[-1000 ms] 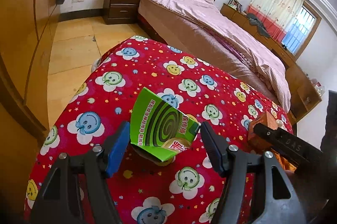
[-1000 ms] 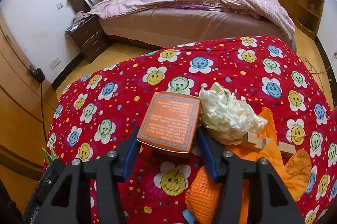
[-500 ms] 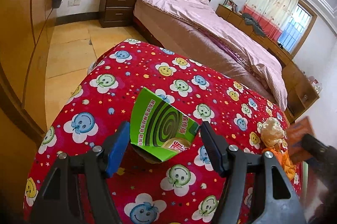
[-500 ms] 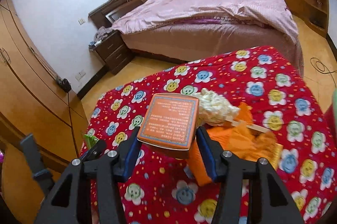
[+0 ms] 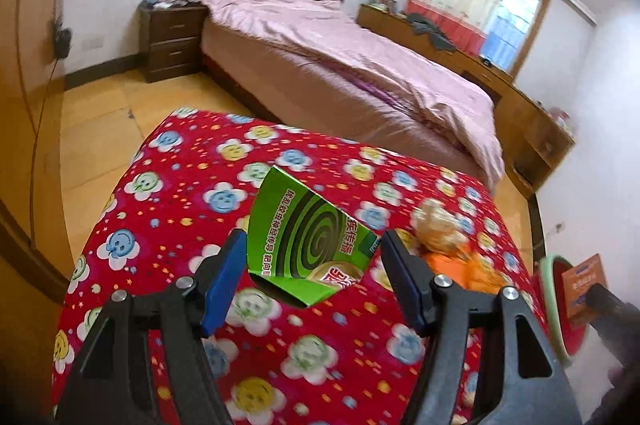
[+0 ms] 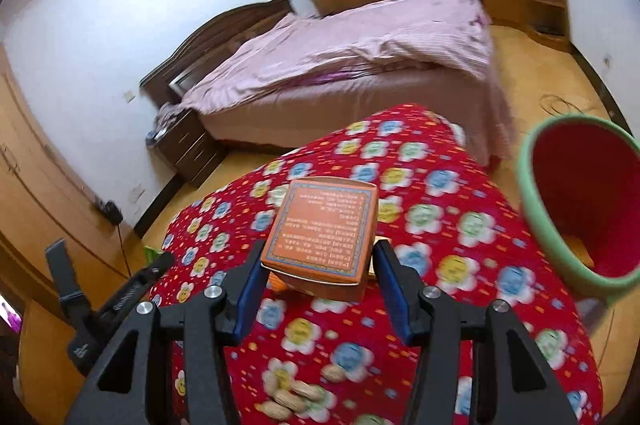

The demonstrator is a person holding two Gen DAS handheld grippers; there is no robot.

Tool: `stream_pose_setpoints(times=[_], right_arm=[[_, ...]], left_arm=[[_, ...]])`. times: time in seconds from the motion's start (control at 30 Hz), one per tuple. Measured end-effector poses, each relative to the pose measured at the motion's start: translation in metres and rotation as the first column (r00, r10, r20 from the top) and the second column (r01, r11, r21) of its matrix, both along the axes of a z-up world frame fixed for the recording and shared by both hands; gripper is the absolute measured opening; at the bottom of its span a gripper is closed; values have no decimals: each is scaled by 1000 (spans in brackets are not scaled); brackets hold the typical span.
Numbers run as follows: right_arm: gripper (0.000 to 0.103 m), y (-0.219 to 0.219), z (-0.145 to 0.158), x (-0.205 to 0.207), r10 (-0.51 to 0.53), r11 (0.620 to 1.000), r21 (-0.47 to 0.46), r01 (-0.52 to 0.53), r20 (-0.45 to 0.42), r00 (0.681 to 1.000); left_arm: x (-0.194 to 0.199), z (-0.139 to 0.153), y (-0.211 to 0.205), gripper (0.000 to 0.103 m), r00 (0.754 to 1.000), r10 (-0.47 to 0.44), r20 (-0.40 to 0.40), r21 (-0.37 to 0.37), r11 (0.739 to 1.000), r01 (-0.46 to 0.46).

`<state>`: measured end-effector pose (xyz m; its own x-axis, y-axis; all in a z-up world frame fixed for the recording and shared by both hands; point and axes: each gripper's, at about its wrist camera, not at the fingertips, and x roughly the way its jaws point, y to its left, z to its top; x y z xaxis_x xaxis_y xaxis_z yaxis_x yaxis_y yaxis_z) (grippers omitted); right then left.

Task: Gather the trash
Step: 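Carry both boxes over the red bucket and open both tools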

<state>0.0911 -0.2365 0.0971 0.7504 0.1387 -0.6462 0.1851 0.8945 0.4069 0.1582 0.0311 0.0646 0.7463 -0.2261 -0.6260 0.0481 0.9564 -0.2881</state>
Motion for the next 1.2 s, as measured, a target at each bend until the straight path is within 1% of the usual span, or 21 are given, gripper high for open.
stream_pose_setpoints(times=[0.13,0.27,0.47,0.63,0.8,1.03,1.2], right_arm=[[56,-29,-1,-25,-60,998,23,60,-5,998],[56,-49,2,-51,-89,996,30,89,6,996],[56,-81,4,-83,-134,989,65,133,21,991],[56,-111,1,-107,-185,979,96,182,29,982],[56,-141,-4,-126,-247,963,119,240,44,968],[56,-187,-23,-145,-338,928,174,328,28,941],[56,-210,-30,-150,-369,915,183,358,28,929]], left_arm=[[-21,14,-20,68,998,-67,14,6,998,67],[-41,24,-43,68,991,-136,10,-11,991,136],[-68,36,-89,68,967,-253,8,-25,967,253],[-80,40,-132,68,937,-350,-3,-34,936,350],[-87,42,-175,68,910,-415,0,3,910,415],[-87,34,-243,68,857,-515,-21,36,856,515],[-86,27,-290,68,823,-567,-42,74,820,568]])
